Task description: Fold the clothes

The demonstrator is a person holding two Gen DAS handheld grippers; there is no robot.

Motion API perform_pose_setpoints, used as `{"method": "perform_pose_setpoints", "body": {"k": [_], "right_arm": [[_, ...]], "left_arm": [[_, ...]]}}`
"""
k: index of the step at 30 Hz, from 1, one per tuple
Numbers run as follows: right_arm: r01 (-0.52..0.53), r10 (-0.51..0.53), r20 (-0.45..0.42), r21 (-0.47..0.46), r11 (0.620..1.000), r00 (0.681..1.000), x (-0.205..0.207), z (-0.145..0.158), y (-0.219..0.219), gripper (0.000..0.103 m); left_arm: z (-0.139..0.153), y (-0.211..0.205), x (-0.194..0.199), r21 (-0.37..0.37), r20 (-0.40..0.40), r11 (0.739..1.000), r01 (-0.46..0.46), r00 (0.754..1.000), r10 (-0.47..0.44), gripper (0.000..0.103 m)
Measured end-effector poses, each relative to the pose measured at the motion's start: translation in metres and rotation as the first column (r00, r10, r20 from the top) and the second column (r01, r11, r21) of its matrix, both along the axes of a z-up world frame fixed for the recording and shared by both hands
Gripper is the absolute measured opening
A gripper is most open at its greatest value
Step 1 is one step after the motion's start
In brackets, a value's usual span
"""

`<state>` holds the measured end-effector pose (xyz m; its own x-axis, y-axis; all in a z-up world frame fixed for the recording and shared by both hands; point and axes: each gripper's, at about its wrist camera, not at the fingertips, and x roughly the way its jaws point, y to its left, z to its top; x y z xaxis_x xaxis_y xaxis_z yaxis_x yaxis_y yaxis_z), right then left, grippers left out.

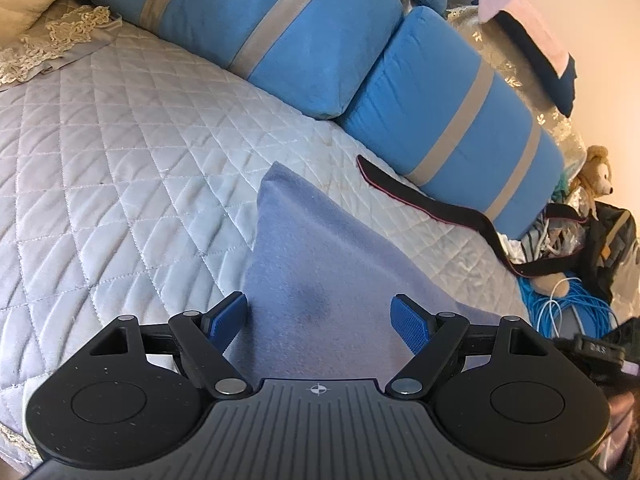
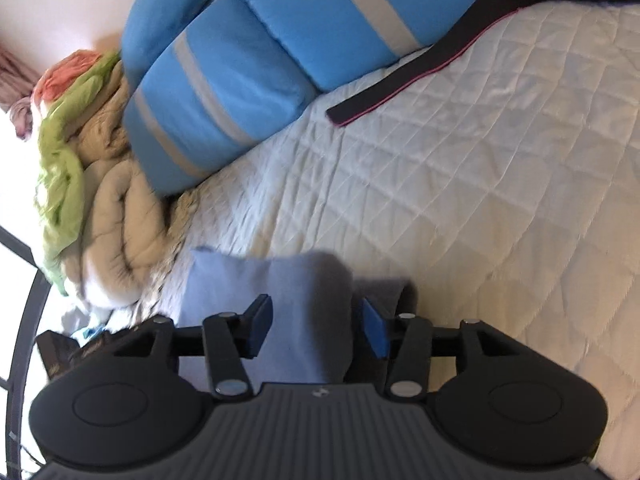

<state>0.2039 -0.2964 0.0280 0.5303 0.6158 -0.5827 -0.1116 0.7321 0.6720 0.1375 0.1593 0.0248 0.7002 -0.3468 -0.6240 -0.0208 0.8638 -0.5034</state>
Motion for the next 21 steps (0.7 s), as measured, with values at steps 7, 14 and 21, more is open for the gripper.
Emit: {"method": "perform_pose_setpoints", "body": {"k": [7, 14, 21], "right_arm": [[0.027, -0.030, -0.035, -0.088, 0.996, 0.999, 0.019, -0.009, 0.012, 0.018], [0.079, -0.086, -0.160, -0.049, 0.996, 0.983, 0.027, -0.033, 0.005, 0.025], [0.078, -0.041, 0.149, -0.248, 0.966, 0.988, -0.002, 0.007, 0.017, 0.059]], "left_arm": [[-0.001, 0.001, -0.001, 0.006, 0.005, 1.000, -0.002, 1.000, 0.002, 0.078], [0.000, 0.003, 0.000, 0.018, 0.014, 1.000, -0.014, 1.000, 0.013, 0.078], [0.015, -0.020, -0.006, 0.308, 0.142, 0.951, -0.038, 0.990, -0.007, 0.078]]}}
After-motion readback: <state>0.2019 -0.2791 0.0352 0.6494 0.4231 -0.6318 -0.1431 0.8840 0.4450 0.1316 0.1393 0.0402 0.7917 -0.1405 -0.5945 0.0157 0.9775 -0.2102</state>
